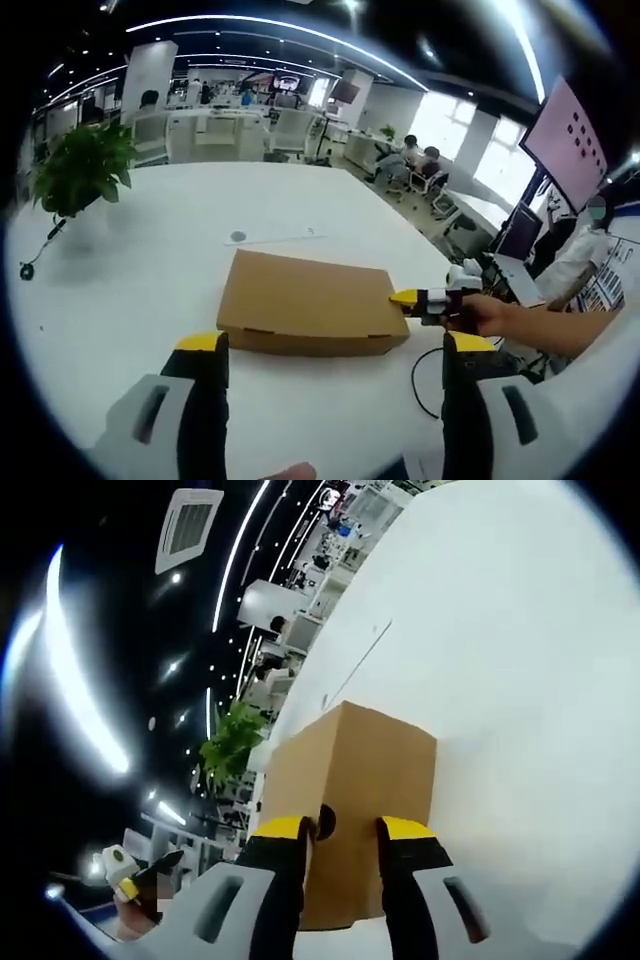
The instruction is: Operate the shoe box by opening the lid, removing the specified soft item, and placing it in the target area until the item is outside and the box remains undamaged.
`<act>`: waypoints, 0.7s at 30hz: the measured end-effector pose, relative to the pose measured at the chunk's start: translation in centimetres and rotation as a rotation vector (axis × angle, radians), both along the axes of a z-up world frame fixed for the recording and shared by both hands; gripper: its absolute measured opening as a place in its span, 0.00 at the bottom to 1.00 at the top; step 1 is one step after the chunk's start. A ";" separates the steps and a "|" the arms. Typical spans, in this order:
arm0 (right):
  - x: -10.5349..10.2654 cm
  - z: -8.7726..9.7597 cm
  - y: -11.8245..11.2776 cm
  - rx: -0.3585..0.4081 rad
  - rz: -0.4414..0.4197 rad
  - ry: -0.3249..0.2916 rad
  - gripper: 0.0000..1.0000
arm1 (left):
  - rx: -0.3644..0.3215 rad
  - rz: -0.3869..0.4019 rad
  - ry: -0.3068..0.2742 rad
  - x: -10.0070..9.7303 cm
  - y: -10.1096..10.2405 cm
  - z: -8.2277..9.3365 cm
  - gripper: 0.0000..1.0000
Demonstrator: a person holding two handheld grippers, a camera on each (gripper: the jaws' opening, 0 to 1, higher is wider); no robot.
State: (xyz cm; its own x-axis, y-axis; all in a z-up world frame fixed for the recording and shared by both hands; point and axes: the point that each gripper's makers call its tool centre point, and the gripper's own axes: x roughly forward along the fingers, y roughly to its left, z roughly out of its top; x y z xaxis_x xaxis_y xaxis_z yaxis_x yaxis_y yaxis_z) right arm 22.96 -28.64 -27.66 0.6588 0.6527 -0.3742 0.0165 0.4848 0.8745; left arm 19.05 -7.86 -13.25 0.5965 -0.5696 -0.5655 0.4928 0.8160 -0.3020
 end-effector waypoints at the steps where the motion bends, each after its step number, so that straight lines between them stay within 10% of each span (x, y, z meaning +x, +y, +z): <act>1: 0.2 -0.2 -0.3 0.000 0.005 0.002 0.27 | -0.001 -0.001 0.000 0.1 0.0 0.0 0.90; 21: 0.9 -1.2 -1.4 0.007 0.043 0.013 0.27 | -0.036 0.037 0.012 1.3 1.4 0.3 0.88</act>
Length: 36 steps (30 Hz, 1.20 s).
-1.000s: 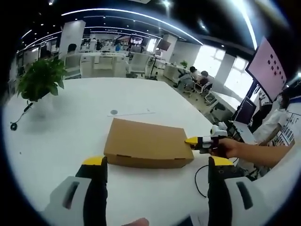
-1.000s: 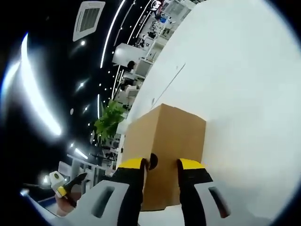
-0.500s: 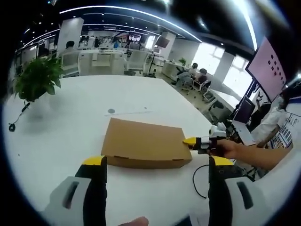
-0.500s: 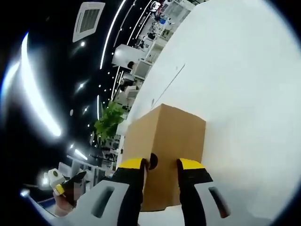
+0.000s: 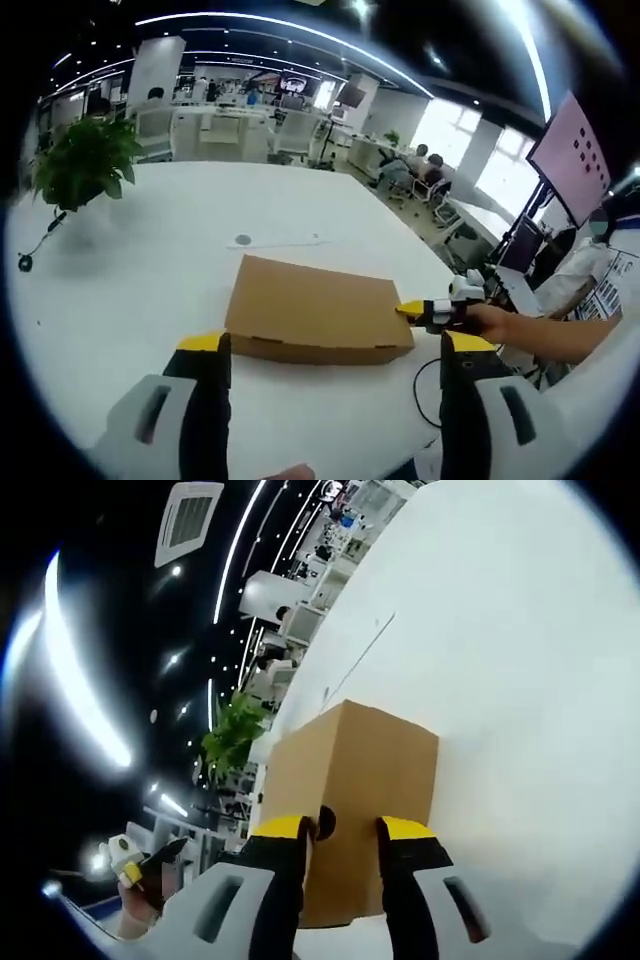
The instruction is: Operate the shoe box by opening the lid, removing the specified soft item, and placing it in the target area until the item is outside and the box remains undamaged.
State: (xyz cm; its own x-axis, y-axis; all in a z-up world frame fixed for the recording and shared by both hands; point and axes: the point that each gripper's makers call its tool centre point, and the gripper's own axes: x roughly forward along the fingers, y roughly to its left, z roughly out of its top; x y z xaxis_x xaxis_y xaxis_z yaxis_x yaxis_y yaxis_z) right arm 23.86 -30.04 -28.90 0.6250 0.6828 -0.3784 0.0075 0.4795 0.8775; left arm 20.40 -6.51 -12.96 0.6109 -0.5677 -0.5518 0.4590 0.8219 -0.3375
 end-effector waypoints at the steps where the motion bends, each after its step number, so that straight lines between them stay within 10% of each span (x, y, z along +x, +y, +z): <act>1: 0.1 -0.1 -0.1 0.001 0.001 0.003 0.27 | -0.001 0.007 -0.004 0.0 0.1 0.0 0.88; 36: 0.2 -0.2 -0.1 -0.003 0.038 0.038 0.27 | -0.077 0.011 0.038 5.9 2.3 -2.4 0.92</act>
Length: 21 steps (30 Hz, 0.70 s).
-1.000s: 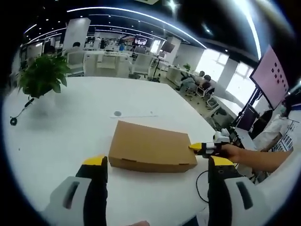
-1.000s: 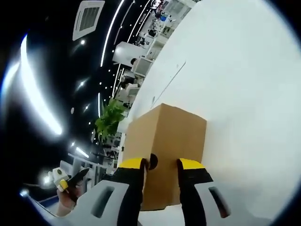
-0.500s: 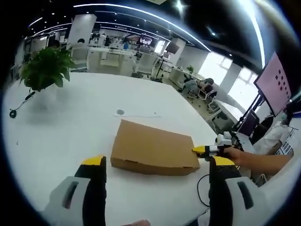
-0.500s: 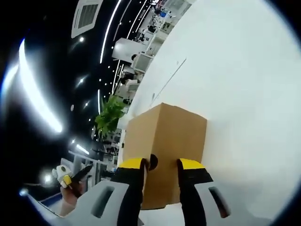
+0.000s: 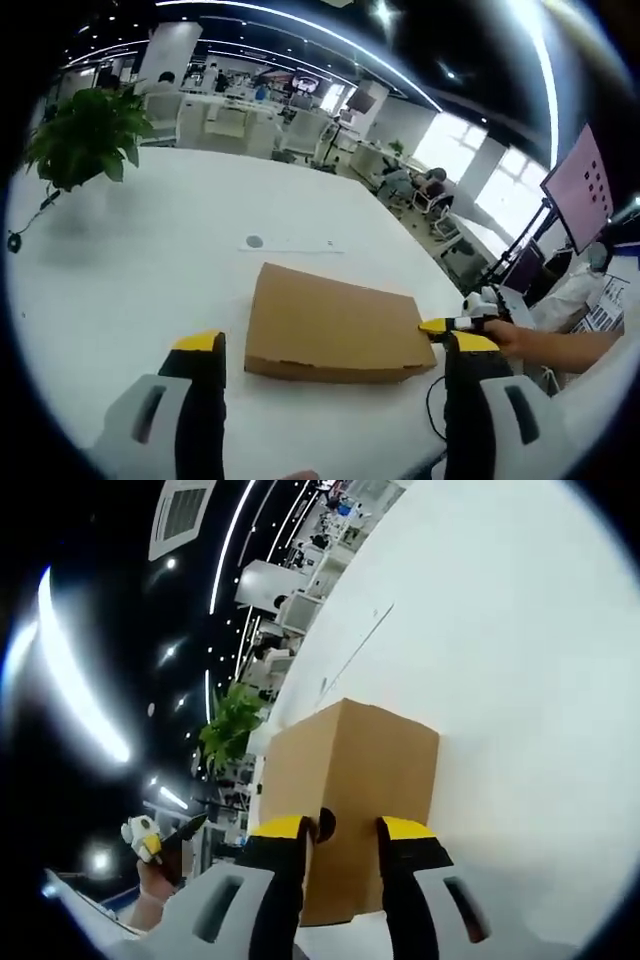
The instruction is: Operate the shoe box by opening the lid, removing the specified soft item, and placing it in the target area until the item is outside and the box remains undamaged.
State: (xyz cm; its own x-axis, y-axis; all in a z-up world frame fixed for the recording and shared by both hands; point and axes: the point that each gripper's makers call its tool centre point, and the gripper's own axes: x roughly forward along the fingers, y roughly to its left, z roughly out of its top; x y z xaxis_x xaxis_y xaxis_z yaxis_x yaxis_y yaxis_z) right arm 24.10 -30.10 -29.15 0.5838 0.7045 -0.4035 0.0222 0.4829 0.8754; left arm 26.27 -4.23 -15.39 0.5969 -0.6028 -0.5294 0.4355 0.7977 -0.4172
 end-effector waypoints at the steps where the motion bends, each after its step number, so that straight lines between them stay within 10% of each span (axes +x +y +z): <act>1: 0.0 0.0 0.0 -0.004 -0.002 -0.001 0.27 | -0.005 -0.005 0.002 0.4 0.0 -0.2 0.92; 21: 0.5 -1.0 -0.7 -0.023 0.012 0.008 0.27 | -0.087 -0.008 0.091 3.8 0.2 -3.6 0.93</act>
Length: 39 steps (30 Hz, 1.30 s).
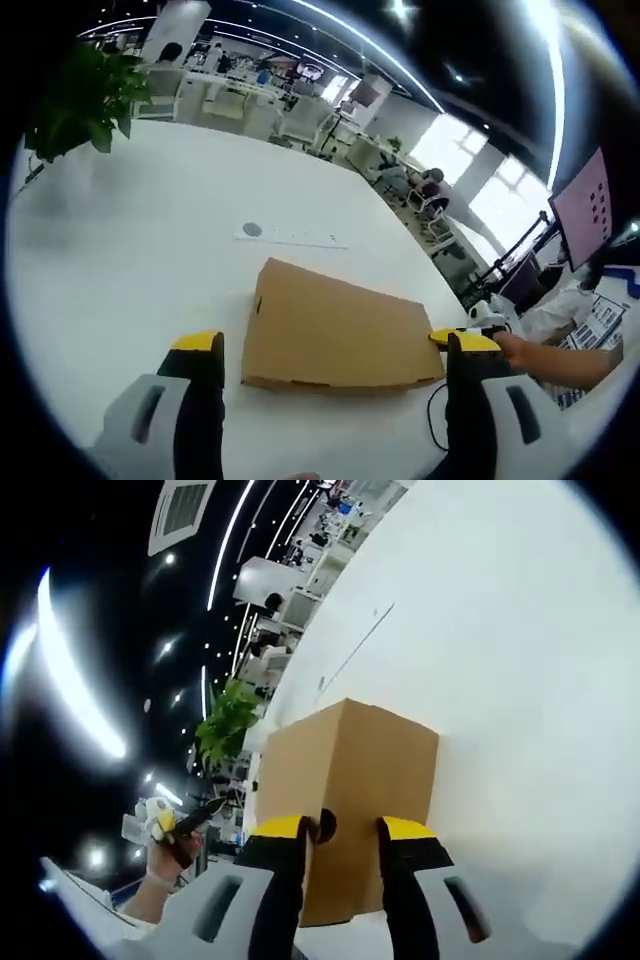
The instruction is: Operate the shoe box by opening the lid, removing the specified soft item, and placing it in the target area until the item is outside and the box remains undamaged.
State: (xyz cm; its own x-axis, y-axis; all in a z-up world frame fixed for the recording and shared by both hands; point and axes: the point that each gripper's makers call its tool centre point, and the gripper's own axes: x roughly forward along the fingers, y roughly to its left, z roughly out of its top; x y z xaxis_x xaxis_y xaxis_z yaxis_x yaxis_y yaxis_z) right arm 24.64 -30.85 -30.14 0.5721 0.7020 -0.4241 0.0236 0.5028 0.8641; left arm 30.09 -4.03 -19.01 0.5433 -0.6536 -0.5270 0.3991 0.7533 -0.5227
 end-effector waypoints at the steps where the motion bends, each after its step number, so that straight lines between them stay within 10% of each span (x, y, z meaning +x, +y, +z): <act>1: 0.0 0.0 0.0 0.000 0.000 -0.001 0.27 | -0.002 0.000 0.004 0.1 0.0 -0.2 0.94; 39: -0.2 0.1 0.3 0.001 -0.017 -0.012 0.27 | 0.063 -0.106 0.095 3.7 -1.2 -5.4 0.94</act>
State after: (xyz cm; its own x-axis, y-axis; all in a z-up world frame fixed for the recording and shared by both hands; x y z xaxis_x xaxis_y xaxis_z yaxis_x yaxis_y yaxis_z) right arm 24.40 -30.50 -30.06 0.5888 0.6929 -0.4161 0.0213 0.5013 0.8650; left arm 33.82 -5.27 -24.45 0.4186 -0.6684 -0.6148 0.4287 0.7423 -0.5151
